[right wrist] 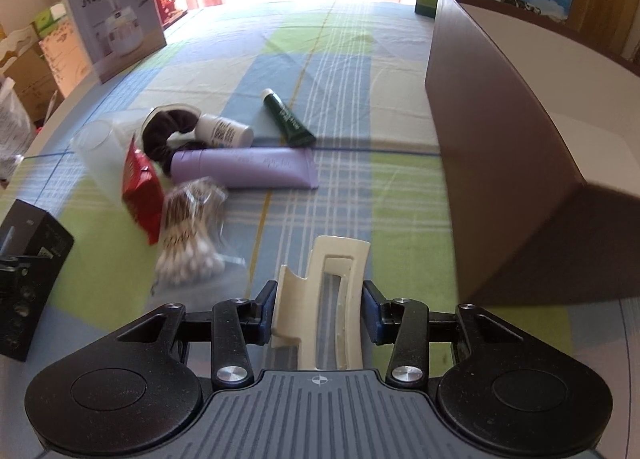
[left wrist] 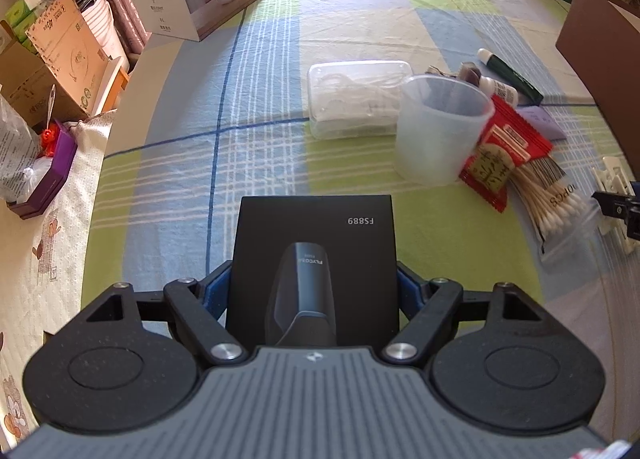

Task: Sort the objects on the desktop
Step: 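Grasp the cream claw clip with the right tool, then carry the black box and claw clip into the cardboard box with both tools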

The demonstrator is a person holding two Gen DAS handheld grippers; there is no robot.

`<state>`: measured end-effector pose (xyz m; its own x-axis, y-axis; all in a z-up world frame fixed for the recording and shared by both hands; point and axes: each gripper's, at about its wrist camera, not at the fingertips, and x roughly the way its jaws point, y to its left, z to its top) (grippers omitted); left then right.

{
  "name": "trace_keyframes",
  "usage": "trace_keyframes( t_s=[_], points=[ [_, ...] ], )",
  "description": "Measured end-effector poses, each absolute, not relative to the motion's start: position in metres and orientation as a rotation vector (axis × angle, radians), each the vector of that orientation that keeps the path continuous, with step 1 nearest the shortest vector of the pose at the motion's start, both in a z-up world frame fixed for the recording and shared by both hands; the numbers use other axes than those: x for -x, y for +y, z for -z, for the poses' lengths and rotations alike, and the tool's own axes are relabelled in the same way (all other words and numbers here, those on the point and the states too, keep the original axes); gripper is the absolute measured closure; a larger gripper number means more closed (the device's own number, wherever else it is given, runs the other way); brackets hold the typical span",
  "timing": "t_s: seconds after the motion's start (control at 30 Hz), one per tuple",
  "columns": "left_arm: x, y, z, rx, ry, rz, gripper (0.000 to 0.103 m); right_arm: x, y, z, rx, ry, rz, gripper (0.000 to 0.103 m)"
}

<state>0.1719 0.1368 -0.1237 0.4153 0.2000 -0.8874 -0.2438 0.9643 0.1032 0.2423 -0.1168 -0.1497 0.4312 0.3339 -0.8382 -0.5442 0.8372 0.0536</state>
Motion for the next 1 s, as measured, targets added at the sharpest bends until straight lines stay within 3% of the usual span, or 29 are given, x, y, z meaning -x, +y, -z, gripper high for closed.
trace_keyframes(
  t_s=[0.5, 1.0],
  points=[
    [-0.126, 0.073, 0.081, 0.081, 1.067, -0.186, 0.028, -0.216, -0.188, 0.094, 0.106, 0.938, -0.768, 0.063],
    [-0.201, -0.051, -0.017, 0.067, 0.843, 0.068, 0.028, -0.274, -0.292, 0.004, 0.006, 0.7, -0.711, 0.063]
  ],
)
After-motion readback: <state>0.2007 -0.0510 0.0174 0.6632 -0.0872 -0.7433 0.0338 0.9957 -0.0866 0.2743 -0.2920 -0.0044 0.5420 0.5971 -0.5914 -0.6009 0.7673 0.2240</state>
